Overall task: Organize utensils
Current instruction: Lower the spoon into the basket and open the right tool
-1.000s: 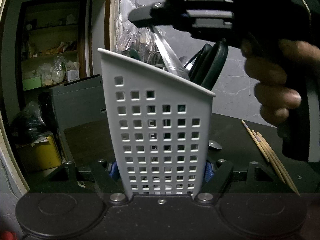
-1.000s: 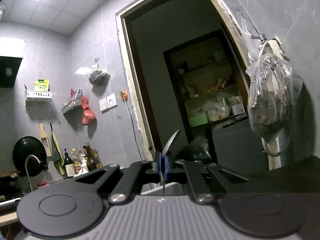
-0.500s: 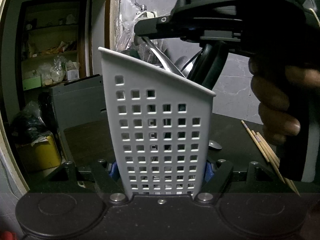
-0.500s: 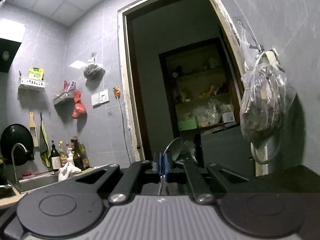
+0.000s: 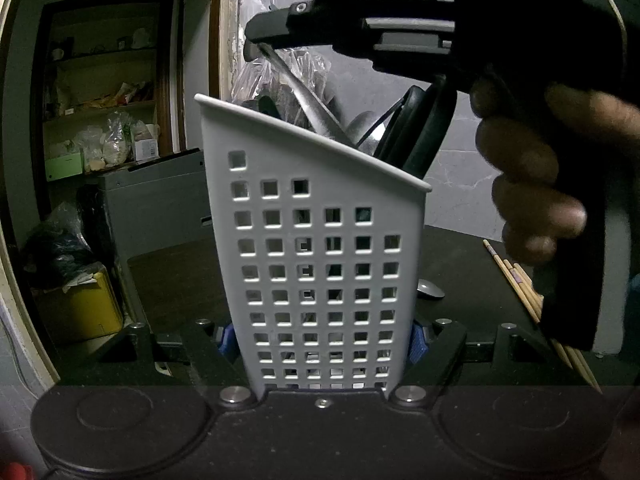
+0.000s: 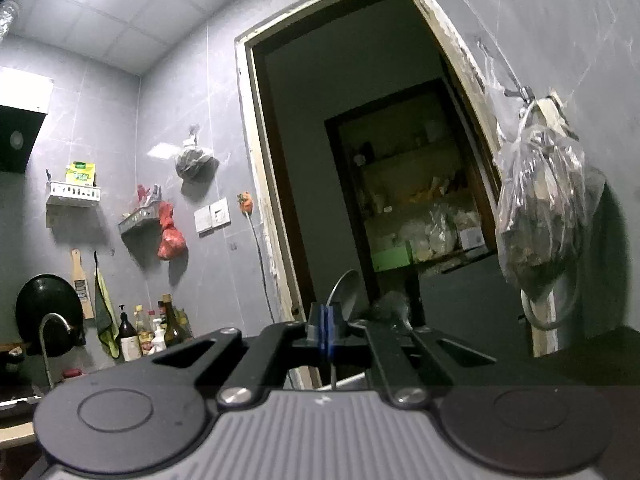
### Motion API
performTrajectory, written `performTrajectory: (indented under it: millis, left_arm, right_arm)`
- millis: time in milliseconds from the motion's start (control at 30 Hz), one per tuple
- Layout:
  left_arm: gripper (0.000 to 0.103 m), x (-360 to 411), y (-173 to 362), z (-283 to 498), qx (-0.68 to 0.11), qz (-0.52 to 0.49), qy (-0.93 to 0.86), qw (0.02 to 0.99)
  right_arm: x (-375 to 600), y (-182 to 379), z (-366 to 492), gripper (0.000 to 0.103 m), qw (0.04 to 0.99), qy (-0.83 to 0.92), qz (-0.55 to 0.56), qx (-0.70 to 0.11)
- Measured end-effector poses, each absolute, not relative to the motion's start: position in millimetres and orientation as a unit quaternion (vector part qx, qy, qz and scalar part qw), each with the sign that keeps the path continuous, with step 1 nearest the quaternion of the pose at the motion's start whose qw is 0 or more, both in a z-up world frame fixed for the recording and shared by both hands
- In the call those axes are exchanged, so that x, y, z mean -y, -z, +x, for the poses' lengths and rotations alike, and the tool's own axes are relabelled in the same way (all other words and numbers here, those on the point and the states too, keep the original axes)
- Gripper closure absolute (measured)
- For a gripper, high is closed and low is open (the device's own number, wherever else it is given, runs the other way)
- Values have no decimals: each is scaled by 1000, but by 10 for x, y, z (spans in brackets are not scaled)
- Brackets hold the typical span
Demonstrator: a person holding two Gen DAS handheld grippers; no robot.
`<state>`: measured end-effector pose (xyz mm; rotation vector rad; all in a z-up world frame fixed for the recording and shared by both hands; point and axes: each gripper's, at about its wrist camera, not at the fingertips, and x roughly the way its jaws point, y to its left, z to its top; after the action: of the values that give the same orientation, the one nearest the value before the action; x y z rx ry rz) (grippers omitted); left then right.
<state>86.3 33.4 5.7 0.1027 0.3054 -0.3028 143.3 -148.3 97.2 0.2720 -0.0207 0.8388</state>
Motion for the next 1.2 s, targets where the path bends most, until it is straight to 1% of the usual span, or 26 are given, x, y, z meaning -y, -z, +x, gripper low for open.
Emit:
performTrajectory:
  millis: [467,833,1000,1100,1200]
  left_arm:
    - [27,-334,-62,865,-152,52,150,976]
    - [27,-325,-60,867,-152,53,149,976]
    - [27,-329,-66,867,-152,53,149,976]
    - [27,-332,-65,865,-152,53,150,975]
    - [27,-336,-64,862,-152,52,151,975]
  right_arm:
    - [1690,-839,1417,100,912,-380,154,1]
    - [1717,-1103,1453,101,887,-421,188,12]
    - [1590,-1199,1568,101,891,-419,177,17]
    - [1523,-1147,1614,101,901,-398,171,9]
    - [1472,-1048,1573,101,921,-363,142,15]
